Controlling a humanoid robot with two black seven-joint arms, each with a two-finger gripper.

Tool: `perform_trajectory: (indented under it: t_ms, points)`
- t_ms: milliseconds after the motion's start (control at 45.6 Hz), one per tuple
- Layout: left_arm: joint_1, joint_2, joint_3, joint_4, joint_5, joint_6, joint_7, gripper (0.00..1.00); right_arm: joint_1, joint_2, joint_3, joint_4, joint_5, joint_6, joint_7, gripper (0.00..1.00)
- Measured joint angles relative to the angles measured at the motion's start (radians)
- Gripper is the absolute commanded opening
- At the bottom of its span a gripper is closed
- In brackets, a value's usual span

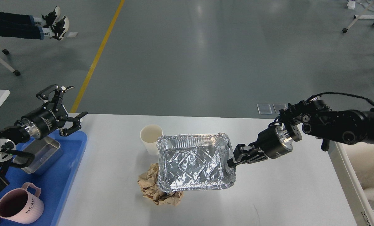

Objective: Tidy desktop

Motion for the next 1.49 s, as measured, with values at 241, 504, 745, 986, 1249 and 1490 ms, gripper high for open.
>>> perform_trajectory:
  t_ms: [241,504,745,986,1249,1490]
  points:
    - [0.062,0.268,0.099,-0.402,0.315,0.138,-0.098,0.97,0.021,-0.01,0.003,0.001,0.003,-0.004,-0.001,0.0]
    - [0.25,0.696,0.105,-0.856,0.375,0.164,-0.105,0.97,0.026,-0.034,0.014,0.004,0.01,-0.006,-0.001,0.0]
    - [0.371,1.01,0.104,-0.991,0.364,0.084,-0.12,0.97,0.034,-0.045,0.017,-0.001,0.01,-0.012,0.0,0.0]
    - [0.366,1.208,0.098,-0.976,0.369,-0.011,-0.218,0.97,0.039,-0.058,0.017,-0.001,0.01,-0.013,0.001,0.0]
    - [0.33,1.25,0.109,-0.937,0.485,0.108,-0.472,0.98,0.04,-0.066,0.019,0.002,0.01,-0.013,0.001,0.0]
    - [0.327,1.219,0.229,-0.956,0.528,0.398,-0.494,0.98,0.047,-0.076,0.021,0.008,0.01,-0.013,0.001,0.0]
